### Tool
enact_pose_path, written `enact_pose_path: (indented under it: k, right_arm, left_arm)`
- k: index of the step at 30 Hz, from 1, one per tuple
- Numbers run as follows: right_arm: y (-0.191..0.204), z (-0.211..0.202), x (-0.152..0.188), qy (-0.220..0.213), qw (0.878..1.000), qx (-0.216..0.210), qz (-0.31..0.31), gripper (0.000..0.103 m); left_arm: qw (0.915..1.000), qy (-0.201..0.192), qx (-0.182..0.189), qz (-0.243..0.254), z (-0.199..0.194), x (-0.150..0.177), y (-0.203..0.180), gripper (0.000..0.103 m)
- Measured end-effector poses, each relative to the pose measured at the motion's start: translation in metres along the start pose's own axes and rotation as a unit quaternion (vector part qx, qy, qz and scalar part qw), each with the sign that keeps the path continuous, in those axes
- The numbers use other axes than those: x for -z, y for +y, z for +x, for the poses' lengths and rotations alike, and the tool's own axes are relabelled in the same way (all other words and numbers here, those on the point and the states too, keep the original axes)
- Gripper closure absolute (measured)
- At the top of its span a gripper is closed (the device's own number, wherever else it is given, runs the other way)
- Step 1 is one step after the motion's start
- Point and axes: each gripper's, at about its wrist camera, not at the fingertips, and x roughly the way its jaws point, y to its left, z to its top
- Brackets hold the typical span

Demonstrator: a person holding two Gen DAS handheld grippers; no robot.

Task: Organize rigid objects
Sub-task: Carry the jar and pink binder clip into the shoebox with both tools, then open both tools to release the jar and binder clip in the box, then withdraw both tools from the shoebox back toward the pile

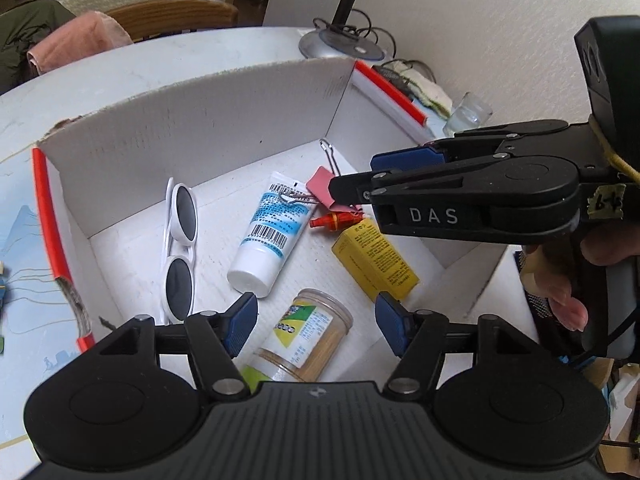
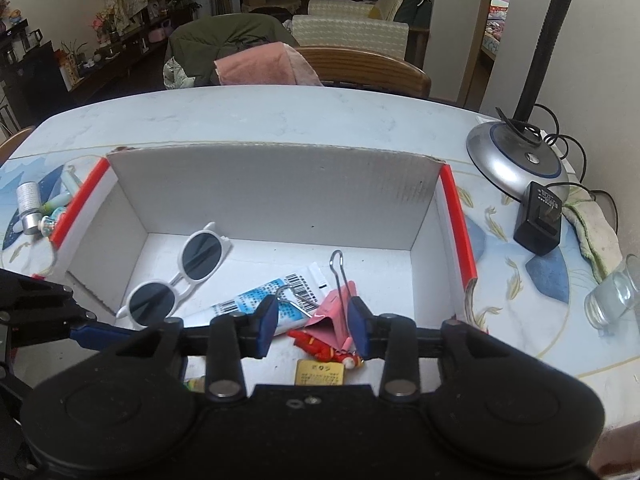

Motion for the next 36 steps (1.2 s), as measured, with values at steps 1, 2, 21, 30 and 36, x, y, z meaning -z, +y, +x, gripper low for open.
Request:
enact_pose_path:
  k: [1, 2, 21, 30, 36]
  right_arm:
    - [0.001, -0.003, 0.000, -0.002, 1.000, -0.001, 0.000, 0.063]
    - [0.003, -0.006, 0.000, -0.004, 1.000, -0.003, 0.000, 0.063]
    - [0.048, -0.068, 0.002, -0.064, 0.998, 0.002, 0.006, 0.049]
    - [0.087, -0.089, 0.001, -0.093, 0.995, -0.016, 0.026, 0.045]
    - [0.120, -0.093, -0.001, -0.102, 0.994, -0.029, 0.034, 0.038]
  left_arm:
    - [1.0000, -0.005, 0.002, 0.000, -0.004, 0.002, 0.000, 0.039]
    - [1.0000, -0.009, 0.002, 0.000, -0.007, 0.003, 0.000, 0.039]
    - [0.9926, -0.119, -0.020, 0.001, -0.110, 0.036, 0.025, 0.039]
    - [0.9878, -0.144, -0.057, 0.011, -0.152, 0.056, 0.057, 0.028]
    - [0.9862, -0.149, -0.071, 0.006, -0.175, 0.068, 0.086, 0.020]
